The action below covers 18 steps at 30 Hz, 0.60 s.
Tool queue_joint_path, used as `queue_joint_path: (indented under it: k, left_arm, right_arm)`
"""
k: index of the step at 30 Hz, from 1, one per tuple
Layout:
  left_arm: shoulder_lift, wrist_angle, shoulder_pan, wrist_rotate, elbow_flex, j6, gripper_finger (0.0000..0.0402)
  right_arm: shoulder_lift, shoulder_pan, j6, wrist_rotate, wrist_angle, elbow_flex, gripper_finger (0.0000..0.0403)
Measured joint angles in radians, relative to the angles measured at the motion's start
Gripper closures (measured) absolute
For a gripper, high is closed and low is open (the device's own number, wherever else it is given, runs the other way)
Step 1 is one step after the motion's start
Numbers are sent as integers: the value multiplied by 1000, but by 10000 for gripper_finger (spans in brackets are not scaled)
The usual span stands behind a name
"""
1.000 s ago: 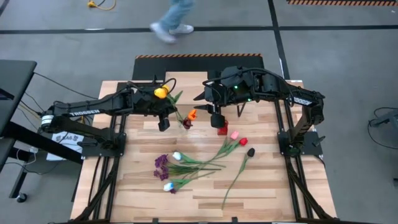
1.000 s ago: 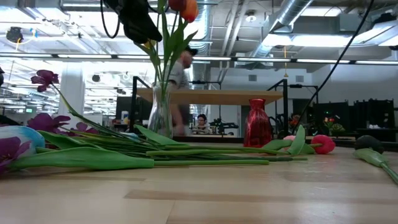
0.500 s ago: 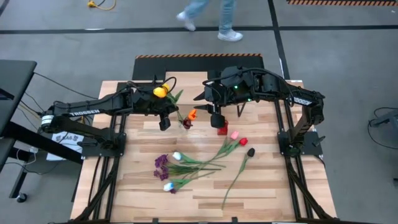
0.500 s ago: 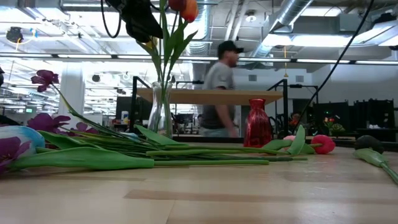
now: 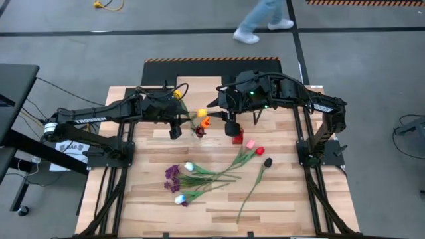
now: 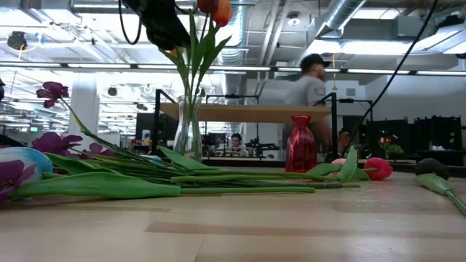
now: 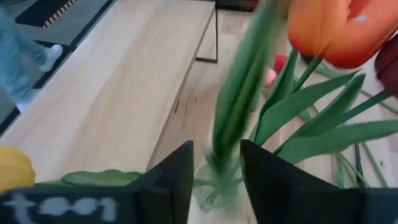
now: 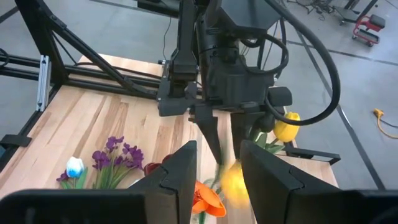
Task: Pick and place flowers into a vace then onto a shelf
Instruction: Put the yellow tulip into the transparent vase, then put the black tulip into the transparent vase
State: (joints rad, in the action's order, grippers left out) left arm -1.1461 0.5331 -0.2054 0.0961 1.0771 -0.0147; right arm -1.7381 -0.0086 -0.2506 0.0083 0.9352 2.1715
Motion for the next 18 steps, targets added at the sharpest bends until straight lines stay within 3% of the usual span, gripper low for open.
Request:
queue_joint_path:
  k: [7, 18]
  left_arm:
    - [4, 41, 2, 21, 0, 8, 238]
    - [140, 77, 10, 20, 47, 34, 232]
  right_arm:
    - [0, 0, 0, 0, 0, 0, 287]
    - [1, -5, -19, -1, -2, 0, 287]
